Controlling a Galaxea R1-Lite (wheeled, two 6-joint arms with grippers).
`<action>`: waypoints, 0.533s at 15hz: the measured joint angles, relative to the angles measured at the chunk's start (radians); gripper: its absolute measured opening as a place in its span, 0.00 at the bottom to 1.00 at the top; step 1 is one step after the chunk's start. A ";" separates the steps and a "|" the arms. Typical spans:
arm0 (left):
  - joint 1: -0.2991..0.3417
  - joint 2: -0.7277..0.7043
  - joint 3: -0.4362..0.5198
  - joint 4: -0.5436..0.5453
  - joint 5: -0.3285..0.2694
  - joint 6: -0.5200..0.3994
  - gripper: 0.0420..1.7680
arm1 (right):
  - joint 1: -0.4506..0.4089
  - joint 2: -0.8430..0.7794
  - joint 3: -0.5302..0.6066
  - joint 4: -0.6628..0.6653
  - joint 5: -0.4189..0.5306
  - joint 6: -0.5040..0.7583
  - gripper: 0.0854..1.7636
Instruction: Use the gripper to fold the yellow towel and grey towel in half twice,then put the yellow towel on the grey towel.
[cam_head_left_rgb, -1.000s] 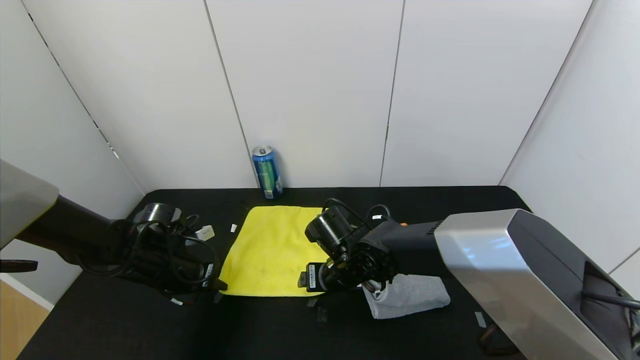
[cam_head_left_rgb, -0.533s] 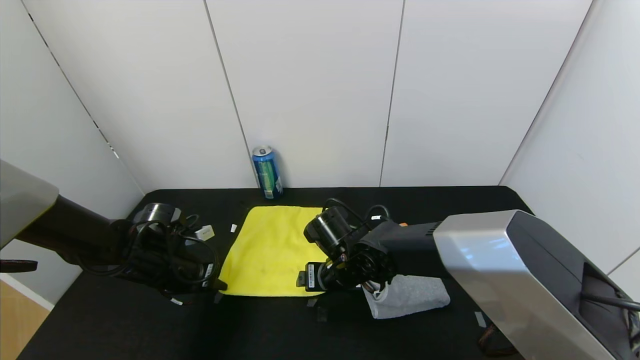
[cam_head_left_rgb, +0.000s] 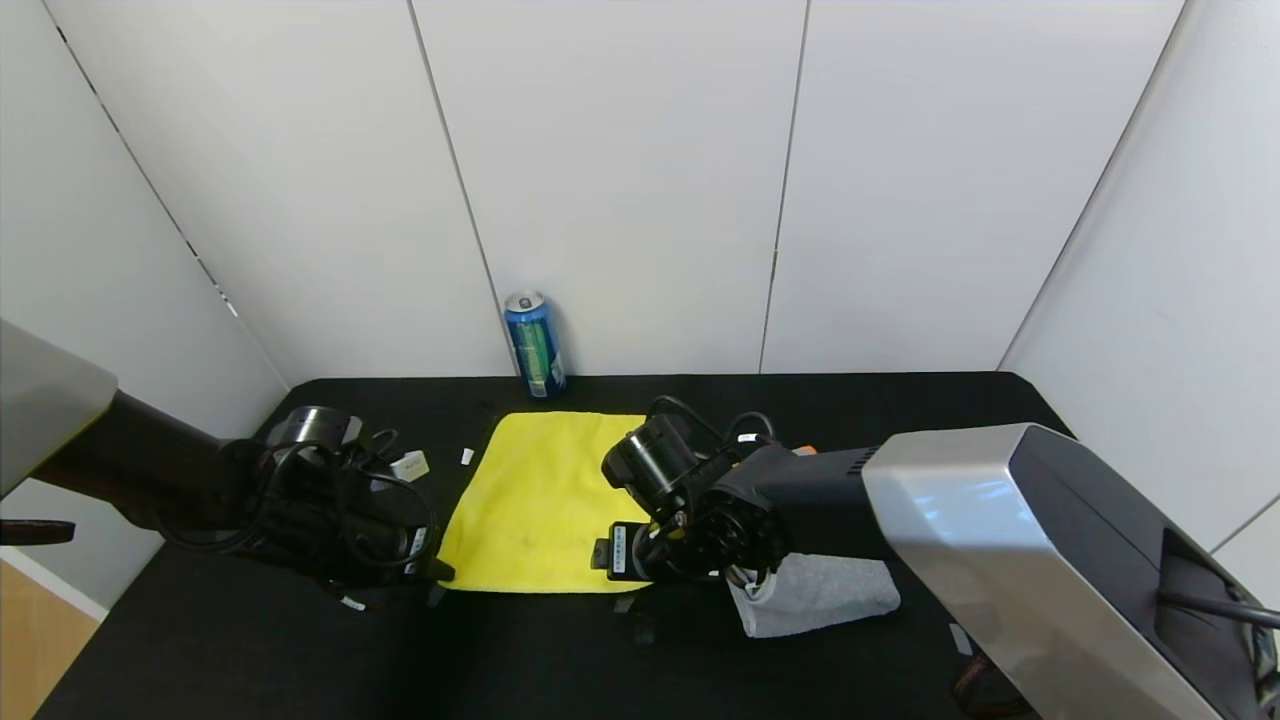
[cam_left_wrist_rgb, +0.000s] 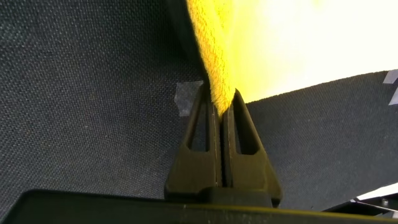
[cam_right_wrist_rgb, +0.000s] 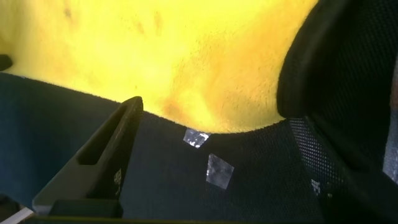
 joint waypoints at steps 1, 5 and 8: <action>0.000 0.000 0.000 0.000 0.000 0.000 0.04 | 0.000 0.000 -0.003 0.001 -0.001 0.005 0.94; 0.000 0.000 0.000 0.000 0.000 0.000 0.04 | -0.004 -0.001 -0.010 0.005 -0.001 0.008 0.95; 0.000 0.000 0.000 0.000 0.000 0.000 0.04 | -0.005 -0.001 -0.012 0.010 -0.001 0.007 0.96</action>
